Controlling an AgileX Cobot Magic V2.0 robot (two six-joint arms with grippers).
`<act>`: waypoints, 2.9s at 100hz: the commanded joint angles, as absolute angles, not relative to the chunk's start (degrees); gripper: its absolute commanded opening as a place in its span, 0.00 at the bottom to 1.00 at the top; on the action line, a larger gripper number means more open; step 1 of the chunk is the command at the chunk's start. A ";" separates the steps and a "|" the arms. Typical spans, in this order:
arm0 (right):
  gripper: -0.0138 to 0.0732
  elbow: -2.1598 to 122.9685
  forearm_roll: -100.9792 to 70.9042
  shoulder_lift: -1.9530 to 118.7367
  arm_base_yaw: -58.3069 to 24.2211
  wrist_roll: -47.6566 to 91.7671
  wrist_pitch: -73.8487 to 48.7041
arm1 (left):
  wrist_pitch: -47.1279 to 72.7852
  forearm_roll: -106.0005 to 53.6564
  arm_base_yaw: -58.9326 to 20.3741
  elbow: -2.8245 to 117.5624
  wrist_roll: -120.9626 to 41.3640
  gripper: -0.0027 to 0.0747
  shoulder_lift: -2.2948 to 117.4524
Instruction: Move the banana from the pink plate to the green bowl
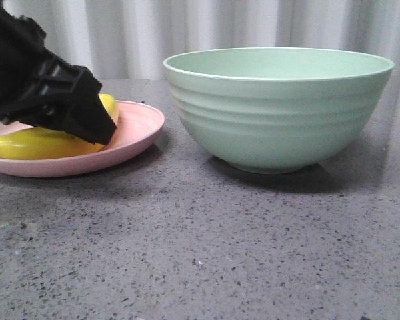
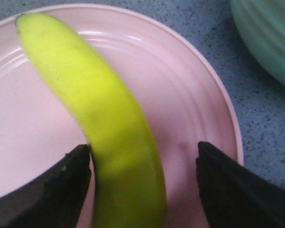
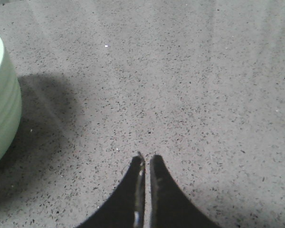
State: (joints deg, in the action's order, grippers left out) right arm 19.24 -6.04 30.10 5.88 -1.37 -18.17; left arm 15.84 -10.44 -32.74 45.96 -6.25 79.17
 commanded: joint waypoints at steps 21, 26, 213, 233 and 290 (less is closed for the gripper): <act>0.09 21.36 -6.10 30.68 5.80 -1.33 -14.15 | 13.92 -11.07 -33.04 48.16 -6.25 0.35 78.43; 0.09 21.36 -6.10 30.68 5.80 -1.33 -14.15 | 14.34 -11.07 -33.04 48.15 -6.25 0.29 78.43; 0.56 59.42 -41.50 71.63 -20.89 2.50 -25.54 | 18.73 -12.65 -54.38 60.16 -6.46 0.17 72.92; 0.47 59.54 -41.50 72.25 -20.89 2.50 -26.70 | 18.60 -12.65 -54.38 60.16 -6.46 0.25 72.92; 0.15 64.89 -41.17 71.32 -17.29 4.76 -26.75 | 13.94 -12.54 -54.19 60.16 -6.46 0.47 68.12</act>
